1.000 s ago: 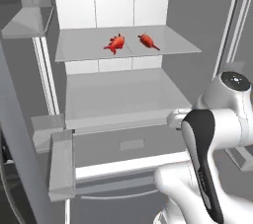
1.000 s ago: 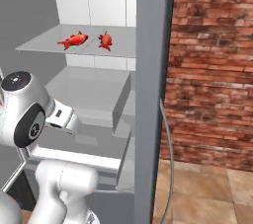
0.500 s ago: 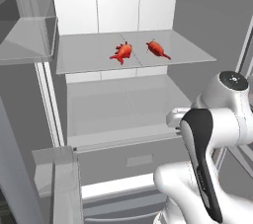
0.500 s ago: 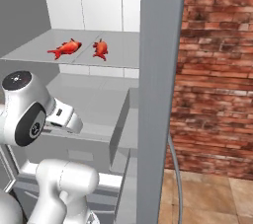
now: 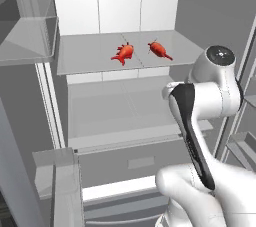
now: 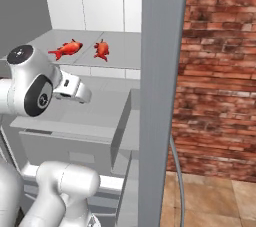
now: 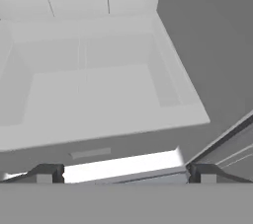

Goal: Gather the lemon wedge and lemon from the fridge and place them on a tray on the dining counter. Then gather the fishs from the fridge and place them on the other tray.

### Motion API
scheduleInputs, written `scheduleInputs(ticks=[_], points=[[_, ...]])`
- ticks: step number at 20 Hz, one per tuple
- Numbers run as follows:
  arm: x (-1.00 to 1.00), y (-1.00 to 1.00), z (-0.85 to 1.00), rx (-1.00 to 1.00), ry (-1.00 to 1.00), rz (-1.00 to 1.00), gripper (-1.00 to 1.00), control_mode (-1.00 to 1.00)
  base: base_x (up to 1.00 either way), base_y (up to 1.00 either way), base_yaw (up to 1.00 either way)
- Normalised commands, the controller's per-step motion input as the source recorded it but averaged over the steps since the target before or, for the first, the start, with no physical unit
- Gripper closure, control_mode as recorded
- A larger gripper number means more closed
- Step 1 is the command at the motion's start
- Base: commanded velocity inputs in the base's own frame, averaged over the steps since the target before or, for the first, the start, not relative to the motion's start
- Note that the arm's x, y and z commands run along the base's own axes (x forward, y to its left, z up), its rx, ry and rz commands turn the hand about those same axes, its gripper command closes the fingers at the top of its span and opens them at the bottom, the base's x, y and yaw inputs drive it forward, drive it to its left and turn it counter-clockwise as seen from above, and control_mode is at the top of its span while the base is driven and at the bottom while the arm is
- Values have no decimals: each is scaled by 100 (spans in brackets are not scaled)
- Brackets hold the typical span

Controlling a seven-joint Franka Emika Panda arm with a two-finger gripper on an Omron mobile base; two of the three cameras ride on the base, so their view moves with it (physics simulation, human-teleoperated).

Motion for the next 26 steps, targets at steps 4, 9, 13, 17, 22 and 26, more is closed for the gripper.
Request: scheduleInputs(ticks=[4,9,13,17,22,26], points=[[48,-7,56,-12,-9,-1,-100,-100,0,0,0],[50,-8,45,-9,-8,0,-100,-100,0,0,0],[74,-22,28,-1,-3,2,-100,-100,0,0,0],[95,-4,12,0,8,0,-100,-100,0,0,0],[84,0,1,0,11,0,-100,-100,0,0,0],[73,0,0,0,11,1,-100,-100,0,0,0]])
